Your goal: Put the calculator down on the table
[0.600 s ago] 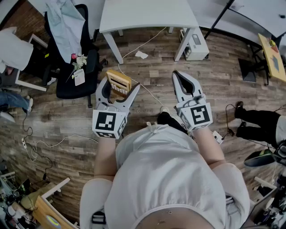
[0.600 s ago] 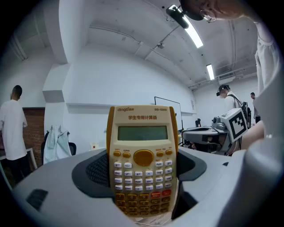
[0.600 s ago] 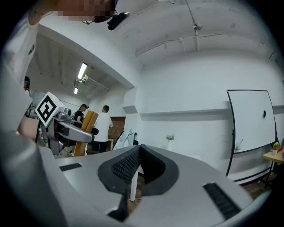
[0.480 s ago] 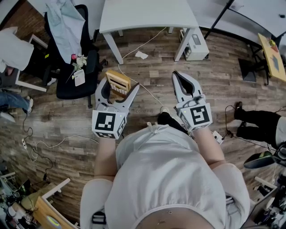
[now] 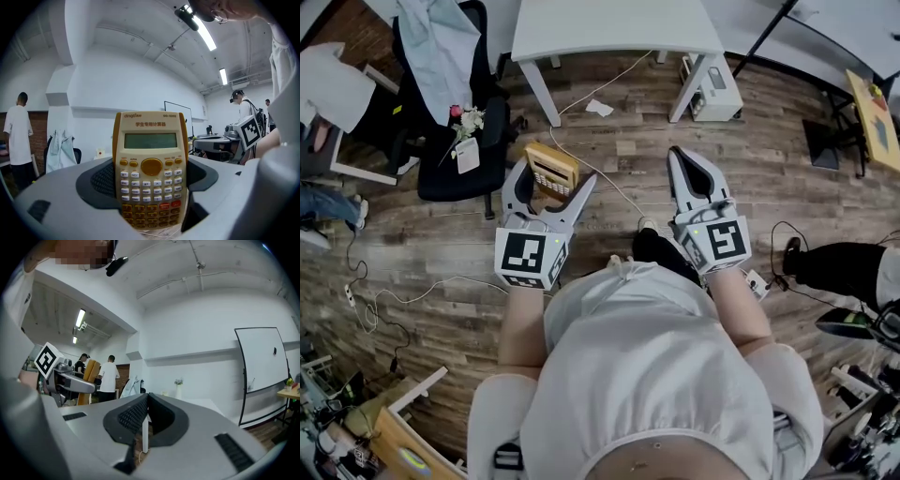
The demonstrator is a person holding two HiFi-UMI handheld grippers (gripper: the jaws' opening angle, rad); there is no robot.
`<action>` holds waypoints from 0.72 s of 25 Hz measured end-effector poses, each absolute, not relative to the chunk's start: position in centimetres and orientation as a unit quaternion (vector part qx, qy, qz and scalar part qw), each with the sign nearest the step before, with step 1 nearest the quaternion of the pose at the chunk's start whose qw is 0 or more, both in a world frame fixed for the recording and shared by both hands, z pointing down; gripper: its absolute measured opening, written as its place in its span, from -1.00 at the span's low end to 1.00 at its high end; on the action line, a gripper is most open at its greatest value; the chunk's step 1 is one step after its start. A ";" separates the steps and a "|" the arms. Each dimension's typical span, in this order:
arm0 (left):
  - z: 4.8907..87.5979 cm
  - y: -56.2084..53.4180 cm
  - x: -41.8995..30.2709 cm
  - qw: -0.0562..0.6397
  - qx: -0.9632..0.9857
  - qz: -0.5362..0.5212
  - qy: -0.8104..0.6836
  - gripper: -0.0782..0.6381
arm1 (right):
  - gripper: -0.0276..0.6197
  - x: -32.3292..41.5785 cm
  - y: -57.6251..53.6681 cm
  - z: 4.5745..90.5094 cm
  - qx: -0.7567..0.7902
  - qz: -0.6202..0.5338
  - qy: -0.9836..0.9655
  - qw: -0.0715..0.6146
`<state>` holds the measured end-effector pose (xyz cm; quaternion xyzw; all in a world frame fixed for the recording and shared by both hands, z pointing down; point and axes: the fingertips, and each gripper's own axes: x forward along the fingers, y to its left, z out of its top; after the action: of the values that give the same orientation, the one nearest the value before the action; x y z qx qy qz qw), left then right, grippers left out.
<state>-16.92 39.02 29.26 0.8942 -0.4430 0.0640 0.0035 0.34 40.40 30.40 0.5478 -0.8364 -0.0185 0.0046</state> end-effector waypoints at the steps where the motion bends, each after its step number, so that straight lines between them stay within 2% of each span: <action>1: 29.4 38.8 -17.1 0.005 0.894 0.065 -0.444 0.36 | -0.91 0.2 40.0 30.7 0.547 -0.012 -0.837 0.002; 10: 31.4 33.6 -17.4 0.020 0.882 0.079 -0.465 0.36 | -0.90 0.7 33.9 32.8 0.534 0.006 -0.845 0.012; 18: 31.3 22.9 -13.4 0.017 0.868 0.085 -0.489 0.36 | -0.90 4.5 22.2 33.3 0.500 0.006 -0.866 0.021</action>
<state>-13.39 22.94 31.34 0.8680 -0.4890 0.0846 0.0170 4.51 22.17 33.32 0.4999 -0.8658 0.0064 0.0212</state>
